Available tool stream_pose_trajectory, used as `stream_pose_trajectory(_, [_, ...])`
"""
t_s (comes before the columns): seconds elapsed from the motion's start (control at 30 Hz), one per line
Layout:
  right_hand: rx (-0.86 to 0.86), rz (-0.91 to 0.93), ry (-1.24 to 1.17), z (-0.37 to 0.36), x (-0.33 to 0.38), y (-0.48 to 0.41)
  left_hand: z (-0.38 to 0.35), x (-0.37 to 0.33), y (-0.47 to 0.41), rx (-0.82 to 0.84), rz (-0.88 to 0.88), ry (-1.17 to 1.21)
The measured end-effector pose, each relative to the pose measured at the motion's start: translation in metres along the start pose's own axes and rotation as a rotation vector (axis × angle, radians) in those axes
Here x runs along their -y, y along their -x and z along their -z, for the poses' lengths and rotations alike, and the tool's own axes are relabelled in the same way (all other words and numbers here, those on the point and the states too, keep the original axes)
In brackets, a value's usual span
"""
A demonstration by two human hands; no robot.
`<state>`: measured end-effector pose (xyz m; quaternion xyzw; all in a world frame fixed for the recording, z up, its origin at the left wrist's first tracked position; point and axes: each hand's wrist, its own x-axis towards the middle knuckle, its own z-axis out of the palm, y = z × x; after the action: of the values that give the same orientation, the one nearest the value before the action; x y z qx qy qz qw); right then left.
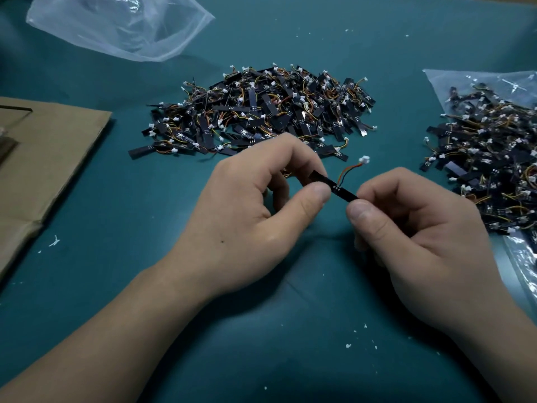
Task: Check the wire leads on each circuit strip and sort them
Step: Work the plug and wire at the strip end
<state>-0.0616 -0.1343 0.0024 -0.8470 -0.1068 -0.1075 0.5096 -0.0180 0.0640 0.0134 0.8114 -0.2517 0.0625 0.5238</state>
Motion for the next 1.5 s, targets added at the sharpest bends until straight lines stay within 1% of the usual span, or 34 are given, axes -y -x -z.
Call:
stream_pose_trajectory(0.1, [0.008,0.003,0.003,0.0009,0.0003,0.0006,0.0001,-0.0002,0.0003,0.042,-0.007,0.002])
stream_pose_trajectory(0.23, [-0.007,-0.013,-0.065,0.0007,0.0016,0.0018,0.0004,0.0017,0.0000,0.054,0.017,0.032])
stream_pose_trajectory(0.37, [0.018,-0.020,-0.020,0.0007,0.0008,0.0018,0.0008,0.0014,0.0006,0.077,0.019,0.050])
stream_pose_trajectory(0.67, [0.029,-0.019,-0.053,0.0016,-0.0002,0.0021,0.0019,0.0015,-0.0003,0.092,0.012,0.023])
stream_pose_trajectory(1.5, [0.041,-0.022,-0.027,0.0026,0.0001,0.0016,0.0013,0.0002,0.0007,0.106,0.019,0.014])
